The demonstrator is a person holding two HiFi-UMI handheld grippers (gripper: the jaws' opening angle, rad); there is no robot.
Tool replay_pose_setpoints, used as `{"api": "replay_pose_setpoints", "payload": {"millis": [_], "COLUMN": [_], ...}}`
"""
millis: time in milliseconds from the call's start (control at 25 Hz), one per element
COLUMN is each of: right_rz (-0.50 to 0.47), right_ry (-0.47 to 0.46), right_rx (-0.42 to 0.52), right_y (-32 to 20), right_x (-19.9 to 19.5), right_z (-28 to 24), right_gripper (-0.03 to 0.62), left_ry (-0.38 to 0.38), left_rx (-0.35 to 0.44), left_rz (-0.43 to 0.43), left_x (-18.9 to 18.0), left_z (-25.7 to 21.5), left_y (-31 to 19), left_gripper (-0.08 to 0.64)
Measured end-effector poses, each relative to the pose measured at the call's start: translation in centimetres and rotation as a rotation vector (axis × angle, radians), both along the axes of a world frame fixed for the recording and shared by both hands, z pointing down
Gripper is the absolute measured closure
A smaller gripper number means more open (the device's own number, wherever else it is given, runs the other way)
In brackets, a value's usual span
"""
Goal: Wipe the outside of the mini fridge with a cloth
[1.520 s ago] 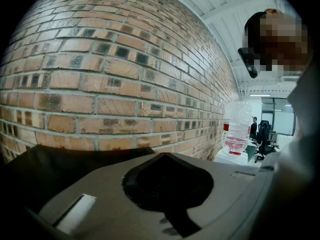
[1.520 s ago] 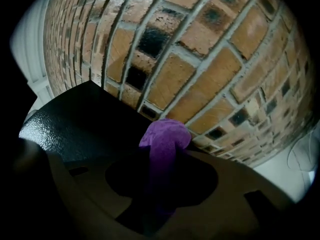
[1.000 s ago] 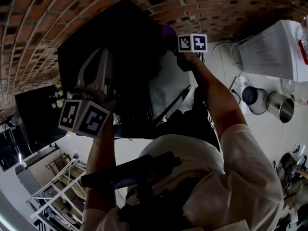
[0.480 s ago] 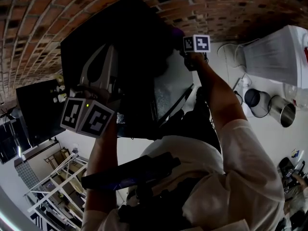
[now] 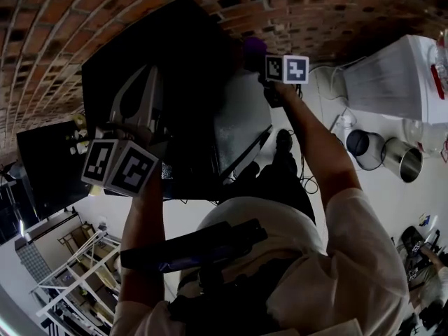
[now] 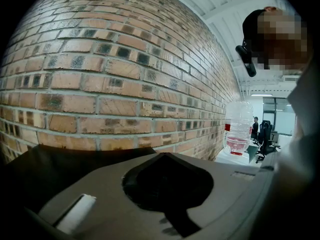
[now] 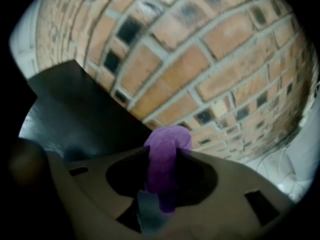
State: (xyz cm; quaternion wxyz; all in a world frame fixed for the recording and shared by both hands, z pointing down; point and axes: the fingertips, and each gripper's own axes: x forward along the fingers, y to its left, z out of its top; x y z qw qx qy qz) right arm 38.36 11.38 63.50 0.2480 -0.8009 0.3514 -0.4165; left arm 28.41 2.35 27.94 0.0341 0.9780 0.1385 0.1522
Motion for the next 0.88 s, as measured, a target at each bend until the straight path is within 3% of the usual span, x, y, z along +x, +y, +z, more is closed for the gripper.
{"api": "replay_pose_setpoints", "payload": {"millis": [480, 680, 880], "right_rz": [-0.072, -0.114, -0.156], "right_ry": [0.35, 0.411, 0.402], "right_rx": [0.376, 0.473, 0.52], "right_y": [1.4, 1.3, 0.3], "right_x": [-6.4, -9.9, -13.0], "right_z": [-25.6, -31.6, -33.0], "right_gripper": [0.457, 0.457, 0.457], "left_ry": [0.002, 0.003, 0.004], "left_rx": [0.001, 0.0, 0.0], "left_rz": [-0.007, -0.007, -0.004], "left_x": [0.0, 0.0, 0.1], "left_z": [-0.1, -0.1, -0.2], "left_y": [0.0, 0.1, 0.0], "left_gripper": [0.555, 0.555, 0.555]}}
